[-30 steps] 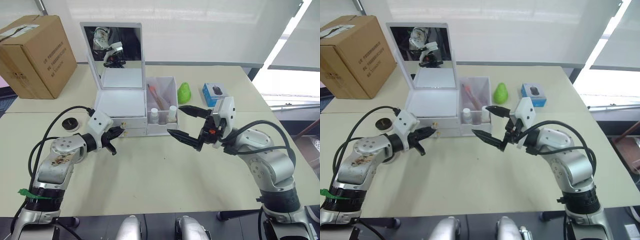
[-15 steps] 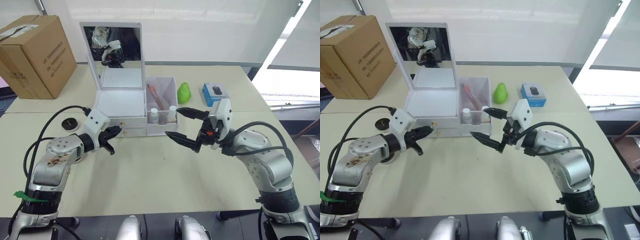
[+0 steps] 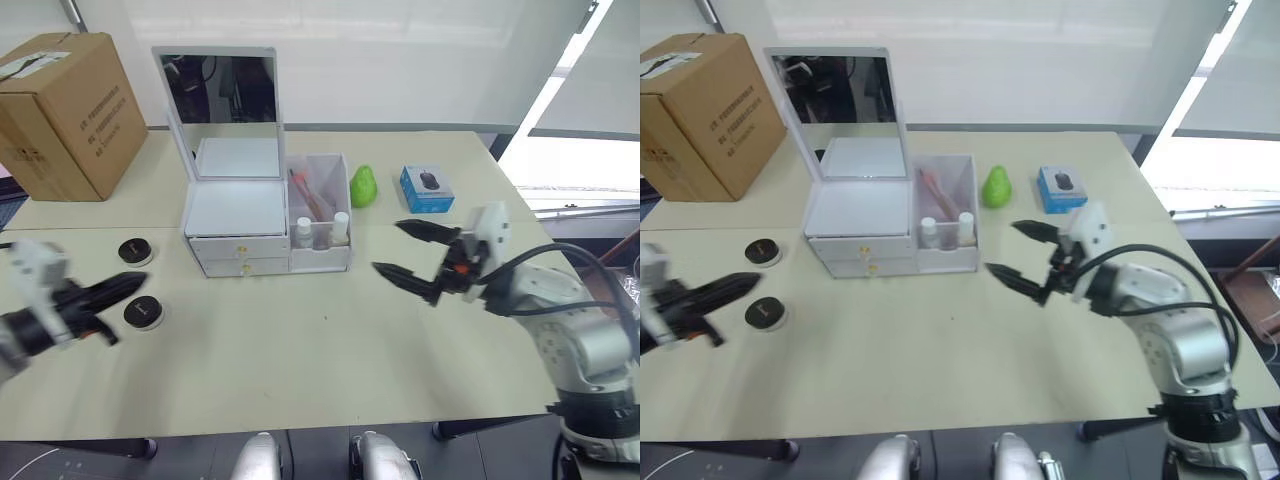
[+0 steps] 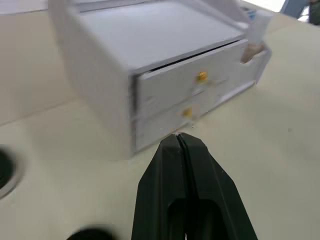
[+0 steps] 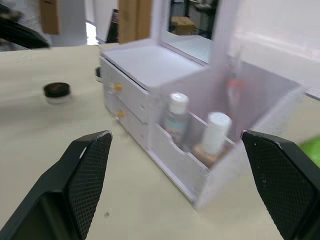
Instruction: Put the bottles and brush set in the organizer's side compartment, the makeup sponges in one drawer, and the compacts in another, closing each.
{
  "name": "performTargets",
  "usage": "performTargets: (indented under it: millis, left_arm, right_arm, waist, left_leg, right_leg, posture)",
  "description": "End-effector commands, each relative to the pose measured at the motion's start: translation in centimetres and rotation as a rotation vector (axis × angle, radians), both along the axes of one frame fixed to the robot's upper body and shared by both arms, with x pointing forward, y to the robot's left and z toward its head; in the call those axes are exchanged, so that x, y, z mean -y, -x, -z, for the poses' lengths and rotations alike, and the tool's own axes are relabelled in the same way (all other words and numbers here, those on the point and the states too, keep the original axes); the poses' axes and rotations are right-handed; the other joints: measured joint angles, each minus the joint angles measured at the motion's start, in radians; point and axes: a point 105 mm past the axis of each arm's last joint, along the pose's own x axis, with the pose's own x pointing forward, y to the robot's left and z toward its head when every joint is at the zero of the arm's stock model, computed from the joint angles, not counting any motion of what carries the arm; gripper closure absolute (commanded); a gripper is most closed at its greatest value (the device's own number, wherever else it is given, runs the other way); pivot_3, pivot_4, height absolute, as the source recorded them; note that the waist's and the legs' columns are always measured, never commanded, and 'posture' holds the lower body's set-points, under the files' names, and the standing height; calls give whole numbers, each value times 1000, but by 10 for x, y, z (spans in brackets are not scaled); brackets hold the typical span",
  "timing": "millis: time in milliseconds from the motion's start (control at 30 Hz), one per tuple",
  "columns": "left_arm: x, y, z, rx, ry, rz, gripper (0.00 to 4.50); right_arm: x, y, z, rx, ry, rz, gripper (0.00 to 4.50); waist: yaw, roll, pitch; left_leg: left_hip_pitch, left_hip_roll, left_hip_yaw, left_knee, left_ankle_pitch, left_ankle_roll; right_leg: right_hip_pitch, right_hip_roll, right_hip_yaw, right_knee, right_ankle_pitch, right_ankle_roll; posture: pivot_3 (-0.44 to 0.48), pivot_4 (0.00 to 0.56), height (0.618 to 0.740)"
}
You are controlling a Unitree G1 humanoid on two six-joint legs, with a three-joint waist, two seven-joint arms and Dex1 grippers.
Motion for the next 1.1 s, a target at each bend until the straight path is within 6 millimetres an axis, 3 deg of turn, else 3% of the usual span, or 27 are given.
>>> performTargets:
  millis: [33,133,200,300,433,633,733,800,1100]
  left_arm:
    - [-57,26,-11,12,-110,-161,3918]
    - [-90,43,-6,-30,-185,-259,2980]
    - [-103,48,-7,-21,-193,-298,2235]
    - [-113,50,-4,-32,-207,-310,1361]
    - [-115,48,0,-35,-212,-295,143]
    - [-106,42,7,-24,-174,-252,68]
    - [-85,35,14,0,-135,-198,68]
    - [-61,29,21,33,-103,-158,68]
    - [82,6,54,226,83,-91,68]
  right_arm:
    - [56,5,-1,25,52,133,0]
    - [107,13,11,-15,111,265,0]
    - [128,18,18,-36,137,325,0]
    - [139,23,27,-52,163,356,0]
    - [139,24,30,-47,155,362,0]
    - [127,18,28,-28,140,356,0]
    - [108,10,18,5,115,312,0]
    - [83,5,8,32,83,241,0]
    - [-29,-4,-32,114,-49,-142,0]
  waist:
    - [5,0,0]
    - [8,0,0]
    - [8,0,0]
    - [6,-1,0]
    - [0,0,0]
    - [-1,0,0]
    - [-1,1,0]
    - [-1,0,0]
    - [5,-4,-2]
  left_leg:
    - [1,0,1,0,0,0]
    - [0,-1,6,0,0,0]
    - [-1,-2,10,-3,-1,-1]
    - [-2,-1,10,-3,-5,-8]
    - [-2,0,10,-3,-5,-8]
    - [-2,0,11,-3,-3,-5]
    - [-2,0,11,-3,-3,-6]
    - [-2,0,11,-3,-3,-6]
    - [-6,-1,10,0,0,0]
  right_leg:
    - [1,-1,0,-1,0,0]
    - [1,-8,-4,-1,-1,1]
    - [0,-13,-7,-1,-1,2]
    - [-1,-14,-9,-1,-1,2]
    - [-1,-14,-9,0,-1,2]
    - [0,-13,-9,0,-1,2]
    - [0,-13,-9,0,-1,2]
    - [0,-14,-9,0,-1,2]
    - [4,-12,-7,0,4,9]
  posture:
    - [0,150,722]
    - [0,150,722]
    - [0,150,722]
    - [0,150,722]
    - [0,150,722]
    - [0,150,722]
    - [0,150,722]
    - [0,150,722]
    - [0,150,722]
